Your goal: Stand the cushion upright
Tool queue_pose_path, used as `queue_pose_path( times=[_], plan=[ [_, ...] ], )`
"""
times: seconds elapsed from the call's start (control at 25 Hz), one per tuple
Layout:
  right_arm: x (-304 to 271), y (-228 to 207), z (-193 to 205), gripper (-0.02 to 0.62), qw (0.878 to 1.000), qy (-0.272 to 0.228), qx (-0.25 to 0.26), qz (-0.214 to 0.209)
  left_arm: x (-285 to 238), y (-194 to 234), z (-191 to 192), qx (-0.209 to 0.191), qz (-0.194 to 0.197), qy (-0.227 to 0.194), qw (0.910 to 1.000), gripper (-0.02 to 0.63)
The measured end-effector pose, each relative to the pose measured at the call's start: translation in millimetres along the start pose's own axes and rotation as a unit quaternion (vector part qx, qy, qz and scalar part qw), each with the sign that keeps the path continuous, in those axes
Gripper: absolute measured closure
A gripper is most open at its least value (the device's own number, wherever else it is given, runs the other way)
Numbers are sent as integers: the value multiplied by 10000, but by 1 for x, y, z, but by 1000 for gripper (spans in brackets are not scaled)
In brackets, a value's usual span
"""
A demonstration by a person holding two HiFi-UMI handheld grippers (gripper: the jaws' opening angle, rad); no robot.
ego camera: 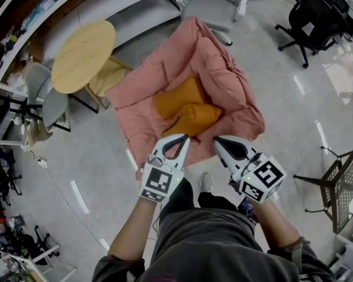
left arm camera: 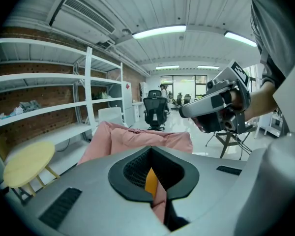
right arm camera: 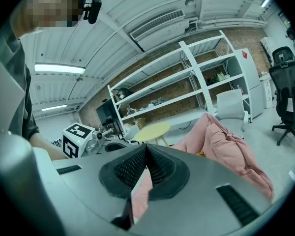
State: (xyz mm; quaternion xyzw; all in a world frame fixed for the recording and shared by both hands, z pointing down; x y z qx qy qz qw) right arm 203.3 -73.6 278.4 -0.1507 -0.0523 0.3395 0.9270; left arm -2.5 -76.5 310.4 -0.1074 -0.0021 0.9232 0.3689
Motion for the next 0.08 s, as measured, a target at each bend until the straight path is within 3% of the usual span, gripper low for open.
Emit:
queue_pose_path(
  times=[0.08],
  plan=[
    [0,0,-1,580,10000,3,1,-3,-1,0,-1,0,-6,-4,10000,595]
  ],
)
Point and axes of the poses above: the fingertips, and each gripper's own axes: x backward along the fingers, y to its left, z out of its underside, the point moved 10 cm from there along x, backward along the fingers, and after that the axes turned 14 degrees about -y, right-handed, at the moved point
